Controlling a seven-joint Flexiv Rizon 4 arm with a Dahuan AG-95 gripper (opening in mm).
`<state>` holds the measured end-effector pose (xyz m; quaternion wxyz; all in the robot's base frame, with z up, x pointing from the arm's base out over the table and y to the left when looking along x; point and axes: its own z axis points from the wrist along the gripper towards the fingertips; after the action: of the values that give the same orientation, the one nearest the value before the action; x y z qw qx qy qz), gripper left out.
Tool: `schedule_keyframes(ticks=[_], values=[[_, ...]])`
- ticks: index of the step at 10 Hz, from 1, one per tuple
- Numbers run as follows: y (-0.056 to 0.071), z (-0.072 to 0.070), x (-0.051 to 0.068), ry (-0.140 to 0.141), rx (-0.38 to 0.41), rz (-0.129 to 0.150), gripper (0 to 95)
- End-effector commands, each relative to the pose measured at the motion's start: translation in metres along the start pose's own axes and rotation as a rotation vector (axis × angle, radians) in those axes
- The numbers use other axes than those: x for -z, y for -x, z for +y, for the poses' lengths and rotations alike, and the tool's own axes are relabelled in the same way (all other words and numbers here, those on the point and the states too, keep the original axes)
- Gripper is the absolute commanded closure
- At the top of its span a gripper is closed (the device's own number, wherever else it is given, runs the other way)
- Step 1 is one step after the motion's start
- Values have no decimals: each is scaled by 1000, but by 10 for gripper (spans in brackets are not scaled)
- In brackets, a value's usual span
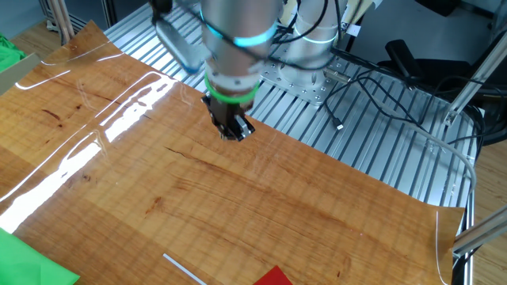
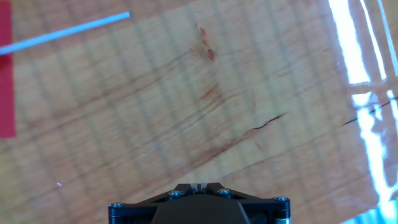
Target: Wave the flag
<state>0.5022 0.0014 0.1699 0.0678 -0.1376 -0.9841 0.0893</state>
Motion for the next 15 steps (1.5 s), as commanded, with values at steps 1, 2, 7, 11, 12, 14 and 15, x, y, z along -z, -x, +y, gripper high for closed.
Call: schedule_keyframes(ticks=[1,2,7,11,12,14,15], values=[[-2,-2,0,-15,33,-31,950],[-2,-2,0,12,13,-27,950],[-2,-2,0,361,-176,-65,950],[-2,-2,0,449,-256,-90,950],[-2,-2,0,452,-264,-99,950],[-2,-2,0,443,-265,-112,950],[-2,-2,0,410,-240,-124,950]])
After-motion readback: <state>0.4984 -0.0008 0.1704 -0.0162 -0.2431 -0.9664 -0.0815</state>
